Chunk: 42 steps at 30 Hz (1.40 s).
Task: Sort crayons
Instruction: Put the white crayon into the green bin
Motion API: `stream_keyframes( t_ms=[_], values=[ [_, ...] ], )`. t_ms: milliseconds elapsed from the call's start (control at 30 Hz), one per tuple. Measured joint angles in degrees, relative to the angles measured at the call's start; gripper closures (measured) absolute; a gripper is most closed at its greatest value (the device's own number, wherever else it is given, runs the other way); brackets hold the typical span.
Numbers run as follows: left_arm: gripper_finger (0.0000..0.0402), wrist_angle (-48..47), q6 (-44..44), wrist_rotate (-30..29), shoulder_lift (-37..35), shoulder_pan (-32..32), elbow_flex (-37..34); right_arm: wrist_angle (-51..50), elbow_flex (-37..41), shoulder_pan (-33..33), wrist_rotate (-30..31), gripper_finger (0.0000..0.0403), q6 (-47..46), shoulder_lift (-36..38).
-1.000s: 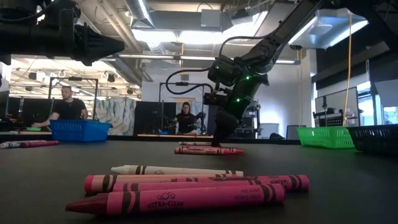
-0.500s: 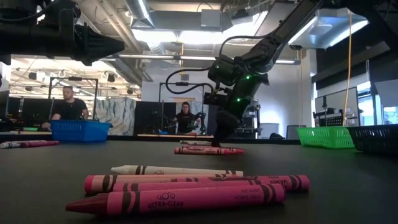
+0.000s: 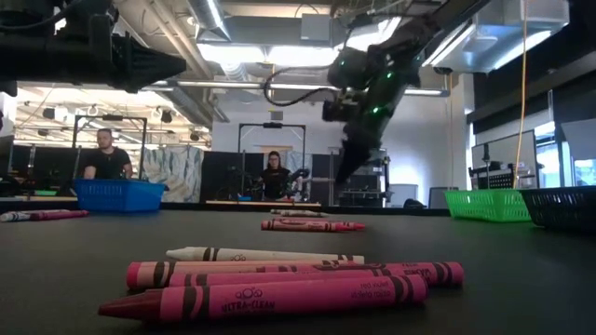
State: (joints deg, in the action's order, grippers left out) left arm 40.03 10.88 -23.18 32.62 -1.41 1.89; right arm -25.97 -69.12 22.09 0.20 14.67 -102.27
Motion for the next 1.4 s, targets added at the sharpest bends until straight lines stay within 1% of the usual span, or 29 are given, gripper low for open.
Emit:
stream_keyframes(
  t_ms=[333, 667, 800, 933, 1067, 1200, 1400],
  values=[
    [0.0331, 0.50, 0.26, 0.02, 0.00, 0.00, 0.00, -13.35, 0.28, 0.01, 5.05, 0.0384, -3.25, 10.62],
    [0.0331, 0.72, 0.24, 0.04, 0.00, 0.01, 0.00, -18.24, 8.56, 0.16, 11.38, 0.0384, -9.64, 25.29],
    [0.0331, 0.88, 0.26, 0.04, 0.00, 0.02, 0.00, -22.86, 10.64, 0.22, 12.98, 0.0384, -12.54, 29.77],
    [0.0331, 0.85, 0.26, 0.09, 0.00, 0.01, 0.00, -24.00, 12.91, 0.22, 16.74, 0.0384, -15.87, 33.62],
    [0.0331, 0.83, 0.24, 0.09, 0.00, 0.01, 0.01, -25.31, 15.16, 2.48, 20.08, 0.0384, -18.19, 36.00],
    [0.0331, 0.83, 0.24, 0.09, 0.00, 0.00, 0.00, -25.20, 17.71, 6.02, 22.78, 0.0384, -18.80, 36.67],
    [0.0331, 0.81, 0.26, 0.07, 0.00, 0.02, 0.00, -22.15, 22.32, 12.94, 23.30, 0.0384, -20.96, 36.74]
  ],
)
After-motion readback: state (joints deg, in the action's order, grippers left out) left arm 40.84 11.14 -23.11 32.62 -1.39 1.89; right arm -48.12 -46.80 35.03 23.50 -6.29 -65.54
